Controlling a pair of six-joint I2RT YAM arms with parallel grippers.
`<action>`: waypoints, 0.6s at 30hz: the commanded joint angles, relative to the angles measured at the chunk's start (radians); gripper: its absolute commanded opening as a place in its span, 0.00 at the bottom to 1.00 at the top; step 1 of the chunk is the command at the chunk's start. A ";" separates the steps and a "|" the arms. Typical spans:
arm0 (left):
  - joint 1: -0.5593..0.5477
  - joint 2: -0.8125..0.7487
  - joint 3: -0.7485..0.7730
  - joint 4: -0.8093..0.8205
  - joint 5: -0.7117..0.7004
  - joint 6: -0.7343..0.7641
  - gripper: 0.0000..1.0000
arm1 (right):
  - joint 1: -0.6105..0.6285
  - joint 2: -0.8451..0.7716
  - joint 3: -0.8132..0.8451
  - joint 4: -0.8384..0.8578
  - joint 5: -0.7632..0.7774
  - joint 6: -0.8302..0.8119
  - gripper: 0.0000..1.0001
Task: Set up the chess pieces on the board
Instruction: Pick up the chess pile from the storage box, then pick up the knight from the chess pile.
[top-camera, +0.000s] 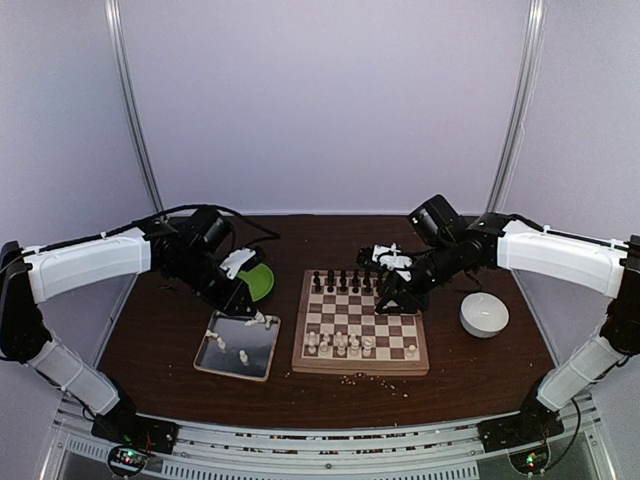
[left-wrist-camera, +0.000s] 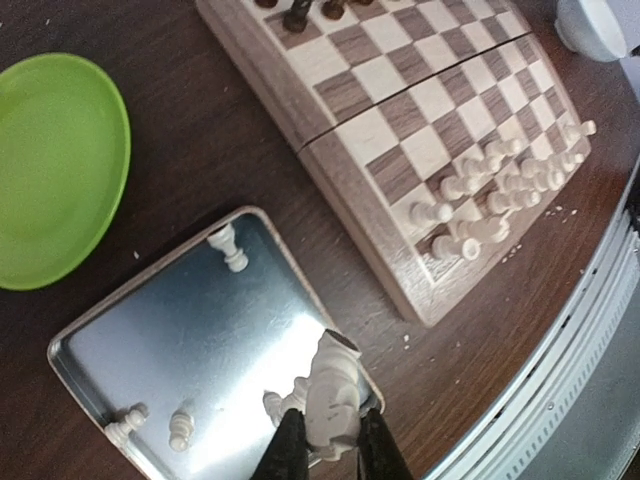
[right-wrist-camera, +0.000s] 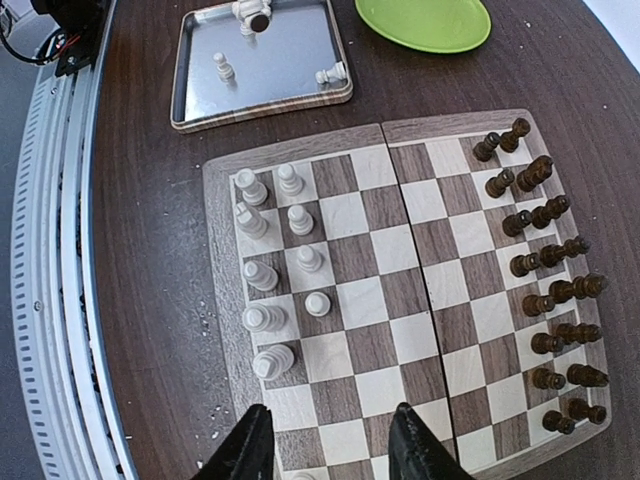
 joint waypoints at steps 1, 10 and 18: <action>0.001 -0.052 0.061 0.134 0.103 -0.012 0.00 | -0.006 0.018 0.029 0.007 -0.060 0.062 0.40; -0.004 -0.073 0.070 0.440 0.126 -0.206 0.00 | -0.018 0.030 0.141 -0.005 -0.202 0.177 0.47; -0.026 -0.058 0.107 0.553 0.209 -0.249 0.00 | -0.022 0.130 0.322 -0.011 -0.310 0.201 0.57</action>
